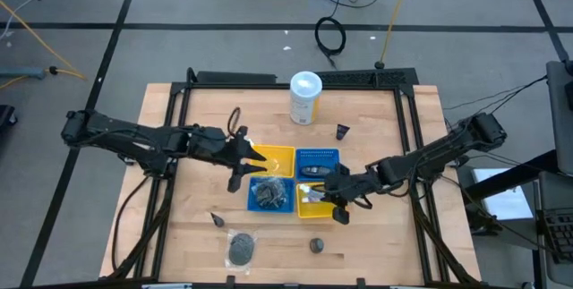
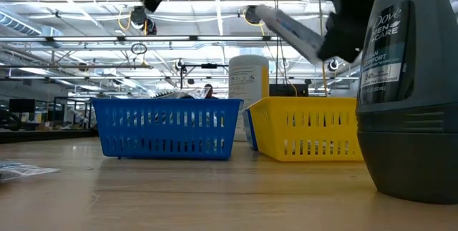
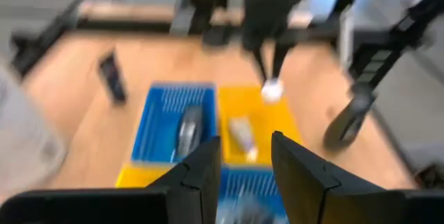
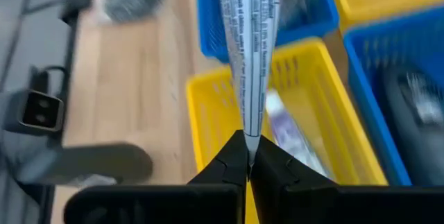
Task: Pick & Place Travel size toiletries
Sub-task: Put the white toothpaste into the bottom yellow bin
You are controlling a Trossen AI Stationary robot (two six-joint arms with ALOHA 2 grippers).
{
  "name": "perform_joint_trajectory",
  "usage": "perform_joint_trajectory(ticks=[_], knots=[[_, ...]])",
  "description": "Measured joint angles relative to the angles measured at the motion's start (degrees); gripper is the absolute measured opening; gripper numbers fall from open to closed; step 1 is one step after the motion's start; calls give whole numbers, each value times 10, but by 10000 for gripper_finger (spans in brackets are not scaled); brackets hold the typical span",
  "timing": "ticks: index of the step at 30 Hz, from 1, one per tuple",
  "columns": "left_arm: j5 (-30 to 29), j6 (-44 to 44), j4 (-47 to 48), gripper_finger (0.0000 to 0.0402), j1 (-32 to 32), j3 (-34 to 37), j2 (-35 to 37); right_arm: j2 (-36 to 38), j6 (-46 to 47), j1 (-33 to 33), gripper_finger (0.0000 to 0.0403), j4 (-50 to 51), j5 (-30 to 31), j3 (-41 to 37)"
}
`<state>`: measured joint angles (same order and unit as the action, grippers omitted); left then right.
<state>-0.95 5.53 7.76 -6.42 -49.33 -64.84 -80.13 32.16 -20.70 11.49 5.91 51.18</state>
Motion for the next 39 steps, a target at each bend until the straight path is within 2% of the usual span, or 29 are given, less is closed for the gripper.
perform_joint_trajectory(ticks=[3, 11, 26, 39], knots=[[-27, 23, 25, 127, -1, -1, 4, 0, 29, -2, 0, 35, -2, 0], [-91, 57, 115, 127, 0, 0, 3, 0, 71, -2, 0, 81, -60, 0], [-184, 112, 205, 127, 0, 0, 3, -4, 61, -4, 0, 109, -60, 0], [-189, 162, 289, 127, 36, 0, 2, -4, 47, -4, 10, 132, -60, 0]])
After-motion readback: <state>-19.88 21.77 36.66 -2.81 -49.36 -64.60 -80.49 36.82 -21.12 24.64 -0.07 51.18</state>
